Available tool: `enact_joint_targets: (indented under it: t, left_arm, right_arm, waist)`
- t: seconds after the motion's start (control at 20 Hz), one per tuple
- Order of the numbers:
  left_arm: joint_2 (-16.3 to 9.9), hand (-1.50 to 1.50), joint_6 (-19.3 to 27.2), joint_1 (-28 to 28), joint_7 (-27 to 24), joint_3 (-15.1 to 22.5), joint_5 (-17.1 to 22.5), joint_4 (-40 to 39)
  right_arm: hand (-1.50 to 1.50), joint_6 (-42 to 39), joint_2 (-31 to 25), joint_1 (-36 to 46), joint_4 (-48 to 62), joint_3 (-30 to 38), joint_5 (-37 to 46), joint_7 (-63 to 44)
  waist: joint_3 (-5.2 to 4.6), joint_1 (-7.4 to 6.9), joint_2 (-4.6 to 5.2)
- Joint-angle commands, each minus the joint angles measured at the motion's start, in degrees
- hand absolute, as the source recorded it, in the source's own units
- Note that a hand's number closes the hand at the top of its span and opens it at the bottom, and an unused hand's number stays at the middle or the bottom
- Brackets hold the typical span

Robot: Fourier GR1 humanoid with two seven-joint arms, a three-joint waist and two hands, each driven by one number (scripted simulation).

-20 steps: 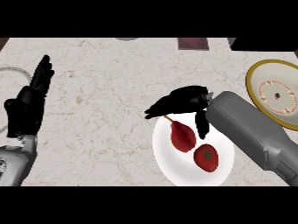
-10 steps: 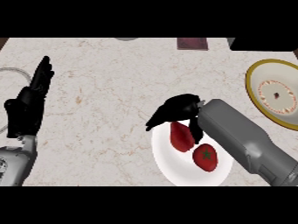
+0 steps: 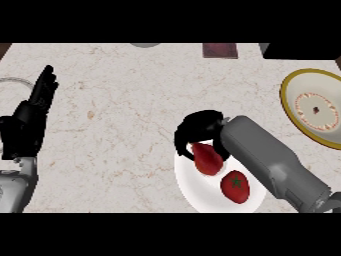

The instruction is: Pick the pear from the plate and place it in the bowl

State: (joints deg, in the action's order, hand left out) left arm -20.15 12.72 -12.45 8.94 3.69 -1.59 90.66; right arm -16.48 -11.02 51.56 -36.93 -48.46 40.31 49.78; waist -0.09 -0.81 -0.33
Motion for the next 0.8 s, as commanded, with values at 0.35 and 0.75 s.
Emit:
enact_joint_targets:
  t: [0.35,0.75]
  left_arm:
    - [0.43,0.0,1.85,0.81,1.52,-1.57,-1.59,-0.29]
    - [0.14,0.0,1.01,1.33,1.34,-1.29,-1.64,-0.6]
  right_arm:
    - [1.5,4.39,4.88,-4.68,10.05,17.12,-8.47,-31.68]
    - [1.5,24.13,10.84,-1.99,3.1,26.82,-14.7,-60.88]
  waist:
    - [-0.05,4.19,-0.87]
    - [0.0,2.52,-1.5]
